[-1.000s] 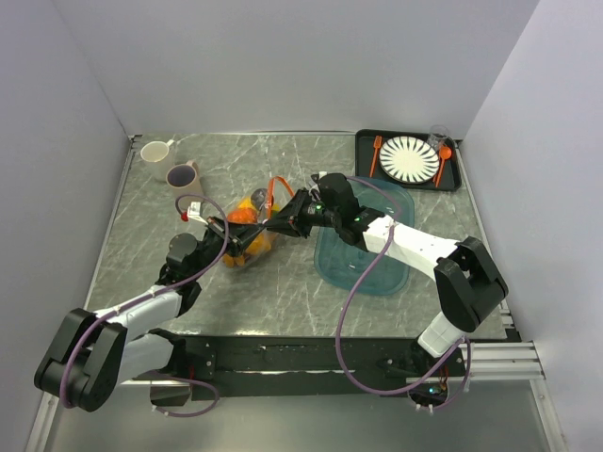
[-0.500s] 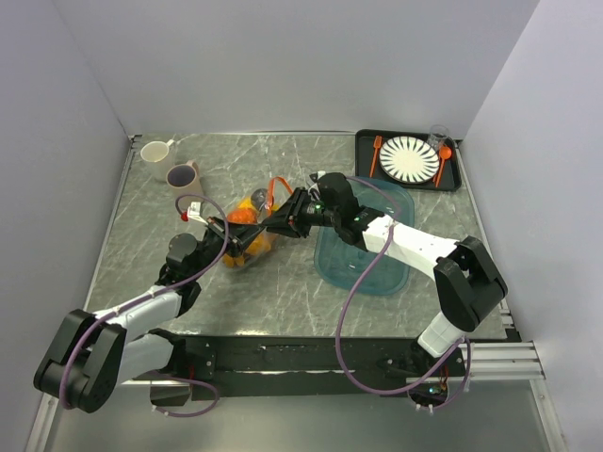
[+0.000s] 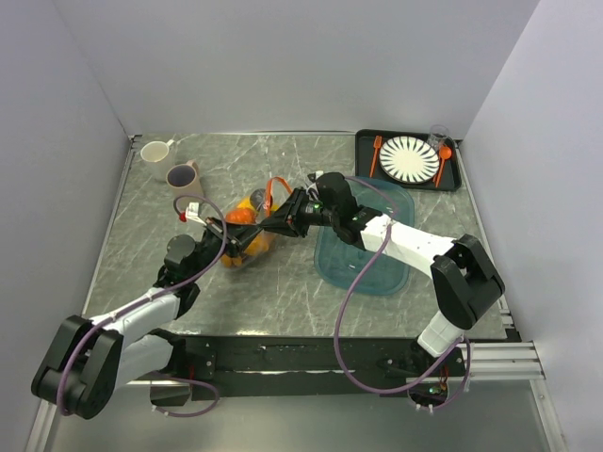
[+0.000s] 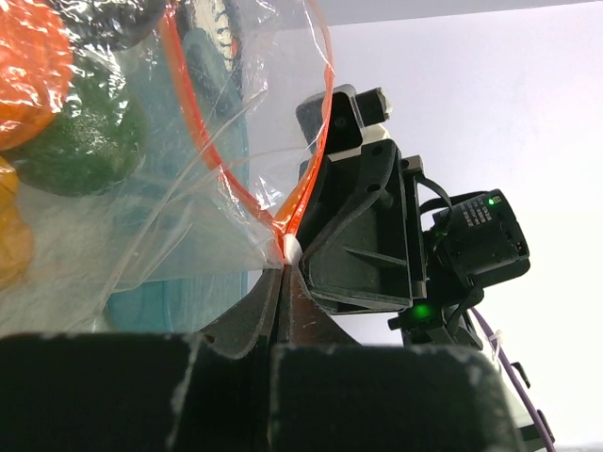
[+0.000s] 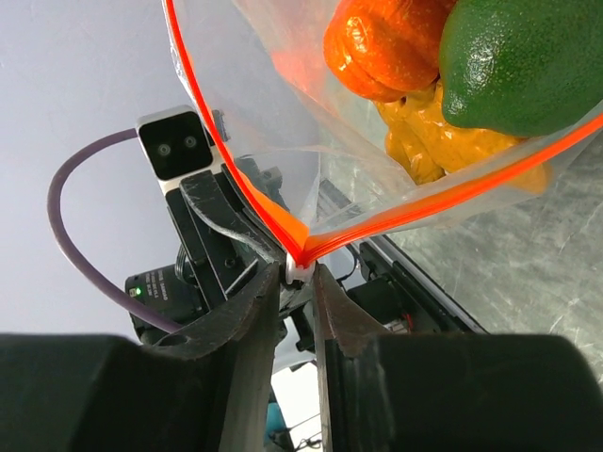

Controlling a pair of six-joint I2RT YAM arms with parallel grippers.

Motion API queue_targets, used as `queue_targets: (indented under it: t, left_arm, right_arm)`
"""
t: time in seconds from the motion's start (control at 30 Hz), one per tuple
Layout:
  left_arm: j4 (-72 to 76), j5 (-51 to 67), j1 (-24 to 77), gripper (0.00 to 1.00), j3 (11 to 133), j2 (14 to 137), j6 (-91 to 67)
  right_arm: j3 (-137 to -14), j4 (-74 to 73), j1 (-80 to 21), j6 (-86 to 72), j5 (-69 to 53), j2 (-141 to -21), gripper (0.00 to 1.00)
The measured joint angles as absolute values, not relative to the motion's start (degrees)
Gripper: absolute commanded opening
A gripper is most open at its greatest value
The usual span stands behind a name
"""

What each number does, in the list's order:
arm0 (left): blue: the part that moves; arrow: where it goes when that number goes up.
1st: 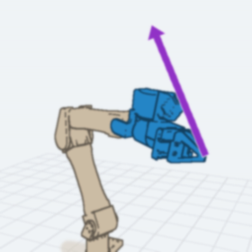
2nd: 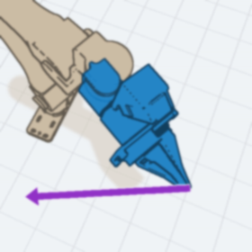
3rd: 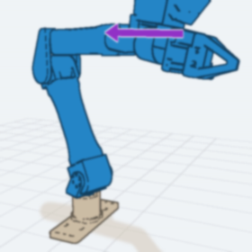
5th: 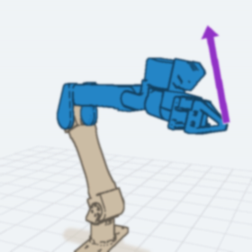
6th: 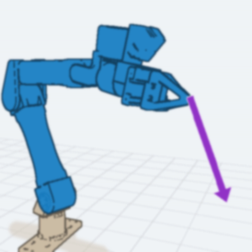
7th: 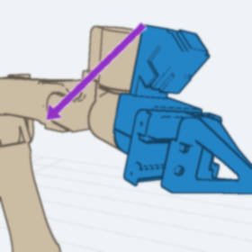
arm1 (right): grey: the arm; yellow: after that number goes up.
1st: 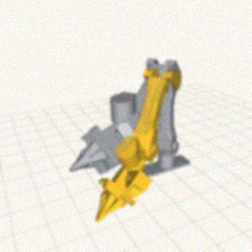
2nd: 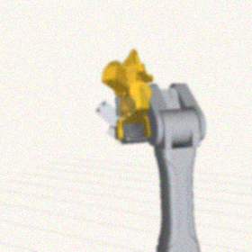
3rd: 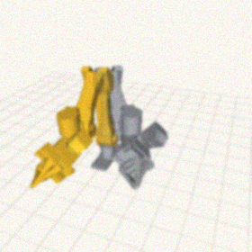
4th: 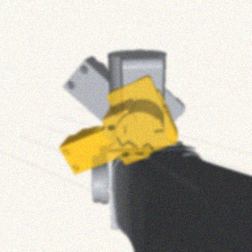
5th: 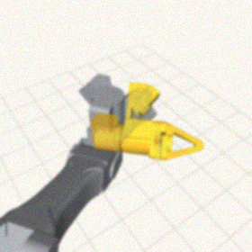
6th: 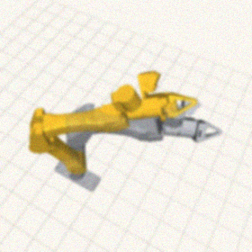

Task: Place the food in the zip-top bag and seal the zipper
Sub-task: Zip the zipper food storage bag at the center of the board.

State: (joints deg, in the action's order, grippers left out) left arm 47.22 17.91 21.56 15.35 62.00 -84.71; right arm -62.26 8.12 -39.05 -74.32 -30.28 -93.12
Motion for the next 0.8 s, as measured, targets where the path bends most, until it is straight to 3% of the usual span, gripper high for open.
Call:
queue_targets:
  t: [0.13, 0.23, 0.27, 0.47, 0.5, 0.57, 0.63, 0.7, 0.8]
  left_arm:
    - [46.57, 17.76, 21.56, 0.01, 15.09, 61.08, -84.68]
    - [45.76, 17.72, 21.56, 0.01, 14.90, 60.27, -84.58]
    - [45.60, 17.69, 21.56, 0.01, 14.74, 59.94, -84.53]
    - [44.49, 17.23, 21.56, 0.01, 13.80, 57.28, -83.81]
    - [44.27, 17.21, 21.58, 0.01, 13.69, 56.90, -83.68]
    - [44.18, 17.15, 21.58, 0.01, 13.45, 56.51, -83.53]
    - [44.10, 17.15, 21.58, 0.01, 13.39, 56.38, -83.44]
    - [43.97, 17.15, 21.58, 0.01, 13.39, 56.38, -83.42]
    - [43.62, 17.17, 21.56, 0.01, 13.39, 56.38, -83.40]
  right_arm:
    - [-62.26, 8.16, -38.96, -74.30, -30.37, -93.12, 0.28]
    - [-62.26, 8.21, -38.81, -74.48, -30.44, -93.12, 0.11]
    - [-62.26, 8.23, -38.72, -74.37, -30.50, -93.12, 0.00]
    - [-62.26, 8.16, -38.63, -74.37, -31.51, -93.10, 0.00]
    - [-62.26, 8.16, -38.63, -74.37, -31.77, -93.10, 0.04]
    - [-62.26, 8.16, -38.63, -74.35, -32.16, -93.10, 0.24]
    - [-62.26, 8.21, -38.63, -74.46, -32.36, -93.10, 0.24]
    - [-62.26, 8.49, -38.57, -74.30, -32.29, -93.10, 0.33]
    - [-62.26, 8.99, -38.11, -74.32, -32.03, -93.10, 0.36]
